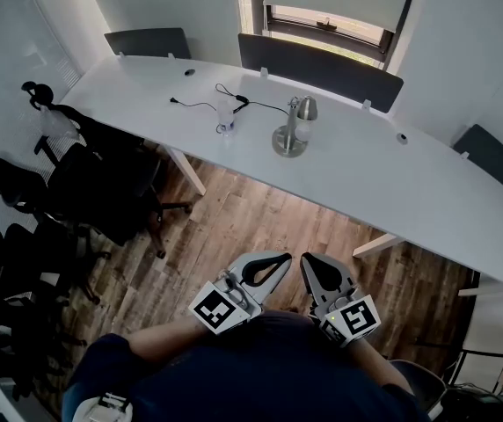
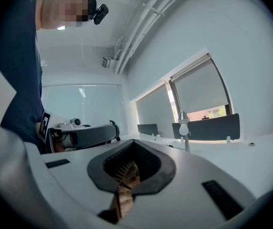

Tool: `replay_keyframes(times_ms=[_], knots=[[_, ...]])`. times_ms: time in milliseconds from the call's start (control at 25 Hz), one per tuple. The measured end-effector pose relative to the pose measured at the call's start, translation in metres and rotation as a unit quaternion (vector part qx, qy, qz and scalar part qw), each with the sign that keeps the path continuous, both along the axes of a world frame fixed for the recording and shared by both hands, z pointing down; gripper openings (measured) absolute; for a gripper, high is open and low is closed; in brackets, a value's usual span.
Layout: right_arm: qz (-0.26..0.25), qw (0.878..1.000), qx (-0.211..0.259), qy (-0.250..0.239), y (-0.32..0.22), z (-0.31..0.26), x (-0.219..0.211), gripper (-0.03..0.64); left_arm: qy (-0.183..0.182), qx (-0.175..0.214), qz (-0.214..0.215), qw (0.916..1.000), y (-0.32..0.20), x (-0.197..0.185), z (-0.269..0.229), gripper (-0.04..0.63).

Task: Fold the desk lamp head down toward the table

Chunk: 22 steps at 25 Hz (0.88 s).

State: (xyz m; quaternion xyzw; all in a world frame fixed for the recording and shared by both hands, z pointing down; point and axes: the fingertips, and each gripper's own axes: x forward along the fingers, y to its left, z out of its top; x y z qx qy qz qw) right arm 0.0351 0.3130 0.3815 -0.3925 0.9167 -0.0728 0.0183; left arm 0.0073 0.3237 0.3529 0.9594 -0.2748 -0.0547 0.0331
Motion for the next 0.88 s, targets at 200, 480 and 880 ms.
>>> replay_keyframes(times_ms=[200,480,880], knots=[[-0.024,1.0,0.007,0.004,-0.006,0.001,0.019,0.009,-0.005,0.007,-0.022,0.9997,-0.007,0.014,0.0,0.006],[-0.03,1.0,0.0,0.0,-0.032,0.005,0.047,0.009,-0.007,-0.001,-0.045,0.999,-0.025,0.03,0.008,0.006],[0.041,0.999,-0.002,0.027,-0.14,0.011,0.073,0.009,0.01,0.01,-0.051,0.9986,-0.151,0.004,0.019,0.006]])
